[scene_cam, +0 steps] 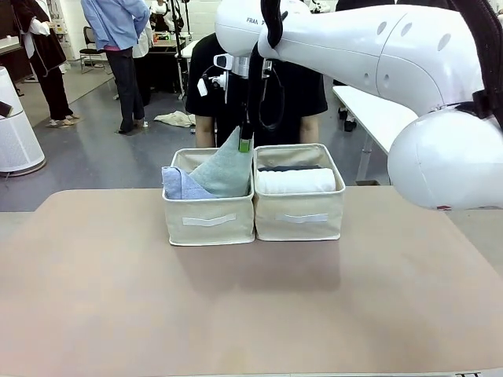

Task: Sort the towels based on their folding style.
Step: Pick up another triangle-folded towel from the table and place it in the left Fabric basket.

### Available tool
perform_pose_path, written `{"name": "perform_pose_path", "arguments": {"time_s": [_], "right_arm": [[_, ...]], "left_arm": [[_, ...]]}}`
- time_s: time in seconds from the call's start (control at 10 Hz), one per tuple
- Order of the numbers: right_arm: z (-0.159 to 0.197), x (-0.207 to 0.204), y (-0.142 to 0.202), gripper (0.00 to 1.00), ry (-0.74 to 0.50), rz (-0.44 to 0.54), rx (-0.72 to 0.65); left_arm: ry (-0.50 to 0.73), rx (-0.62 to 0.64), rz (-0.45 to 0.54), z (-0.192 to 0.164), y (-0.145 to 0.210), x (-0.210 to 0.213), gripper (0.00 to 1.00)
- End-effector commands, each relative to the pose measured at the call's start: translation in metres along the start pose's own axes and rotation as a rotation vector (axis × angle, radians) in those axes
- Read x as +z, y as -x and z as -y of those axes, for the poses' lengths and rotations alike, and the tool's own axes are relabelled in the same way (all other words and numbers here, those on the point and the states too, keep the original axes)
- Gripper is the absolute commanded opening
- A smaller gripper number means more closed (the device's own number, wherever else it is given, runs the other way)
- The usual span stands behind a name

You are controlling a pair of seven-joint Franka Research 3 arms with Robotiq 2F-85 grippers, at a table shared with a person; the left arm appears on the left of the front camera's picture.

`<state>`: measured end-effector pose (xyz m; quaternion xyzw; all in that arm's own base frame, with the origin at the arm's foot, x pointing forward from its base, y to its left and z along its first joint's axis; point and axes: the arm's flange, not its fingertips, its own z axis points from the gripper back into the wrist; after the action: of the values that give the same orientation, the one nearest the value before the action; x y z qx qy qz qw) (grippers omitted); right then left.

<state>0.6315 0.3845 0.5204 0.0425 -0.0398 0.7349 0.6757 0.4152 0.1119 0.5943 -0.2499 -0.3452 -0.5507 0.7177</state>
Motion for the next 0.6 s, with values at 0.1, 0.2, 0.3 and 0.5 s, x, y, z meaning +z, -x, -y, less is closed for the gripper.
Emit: {"name": "perform_pose_path", "arguments": {"time_s": [0.1, 0.2, 0.3, 0.5], "right_arm": [[0.01, 0.006, -0.004, 0.19, -0.01, -0.028, 0.026], [0.01, 0.003, -0.005, 0.19, -0.015, -0.029, 0.029], [0.011, -0.003, -0.007, 0.19, -0.024, -0.034, 0.035], [0.013, -0.014, -0.013, 0.19, -0.046, -0.014, 0.053]], "left_arm": [[0.004, 0.009, -0.004, 0.001, -0.001, 0.001, 1.0], [0.004, 0.009, -0.004, 0.001, -0.001, 0.001, 1.0], [0.004, 0.009, -0.004, 0.001, -0.001, 0.001, 1.0], [0.004, 0.009, -0.004, 0.001, -0.001, 0.001, 1.0]]}}
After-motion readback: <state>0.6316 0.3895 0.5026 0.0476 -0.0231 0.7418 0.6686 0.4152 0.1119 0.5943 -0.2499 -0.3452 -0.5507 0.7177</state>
